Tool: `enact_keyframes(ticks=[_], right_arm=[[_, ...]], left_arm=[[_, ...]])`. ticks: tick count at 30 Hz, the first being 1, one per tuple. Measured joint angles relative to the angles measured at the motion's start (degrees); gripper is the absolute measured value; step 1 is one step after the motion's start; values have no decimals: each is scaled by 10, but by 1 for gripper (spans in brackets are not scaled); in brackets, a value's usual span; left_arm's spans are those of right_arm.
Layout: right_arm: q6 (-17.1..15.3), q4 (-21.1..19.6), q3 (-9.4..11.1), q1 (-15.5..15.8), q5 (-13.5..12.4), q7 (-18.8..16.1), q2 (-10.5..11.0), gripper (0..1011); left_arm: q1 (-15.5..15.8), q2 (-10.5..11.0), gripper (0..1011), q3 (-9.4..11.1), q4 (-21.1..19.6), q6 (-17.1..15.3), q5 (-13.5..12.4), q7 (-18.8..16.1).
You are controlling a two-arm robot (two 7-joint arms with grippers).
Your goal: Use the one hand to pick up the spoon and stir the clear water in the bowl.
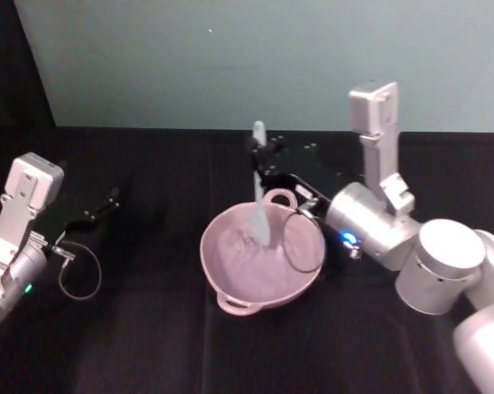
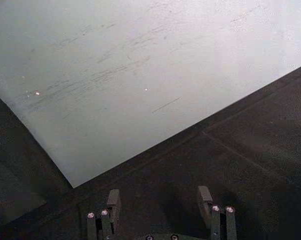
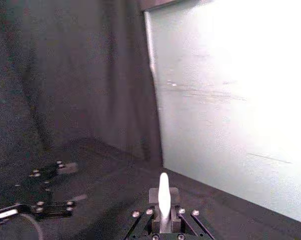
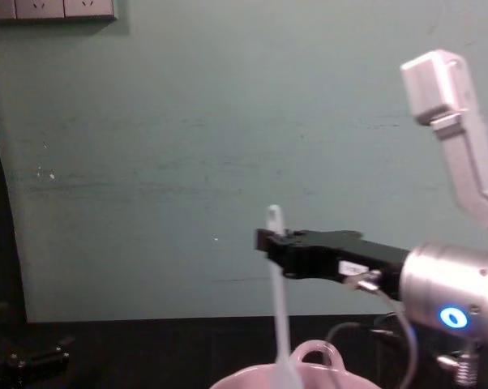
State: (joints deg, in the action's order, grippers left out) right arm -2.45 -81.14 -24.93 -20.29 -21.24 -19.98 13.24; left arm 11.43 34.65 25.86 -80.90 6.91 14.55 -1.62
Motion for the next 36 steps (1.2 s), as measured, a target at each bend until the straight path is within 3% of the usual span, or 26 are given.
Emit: enact_keyframes(ticks=[7, 15, 21, 26, 36], right_arm=[[-10, -39, 28, 30, 1, 13, 26, 114], [-26, -86, 38, 67, -1, 11, 48, 114], [-31, -107, 30, 82, -1, 6, 50, 114], [-27, -117, 12, 86, -1, -1, 40, 114], [-13, -81, -16, 58, -3, -16, 8, 114]], left_arm=[[0, 0, 1011, 0, 0, 0, 0, 0], [0, 0, 1011, 0, 0, 0, 0, 0], [0, 0, 1011, 0, 0, 0, 0, 0], [0, 0, 1011, 0, 0, 0, 0, 0], [0, 0, 1011, 0, 0, 0, 0, 0]])
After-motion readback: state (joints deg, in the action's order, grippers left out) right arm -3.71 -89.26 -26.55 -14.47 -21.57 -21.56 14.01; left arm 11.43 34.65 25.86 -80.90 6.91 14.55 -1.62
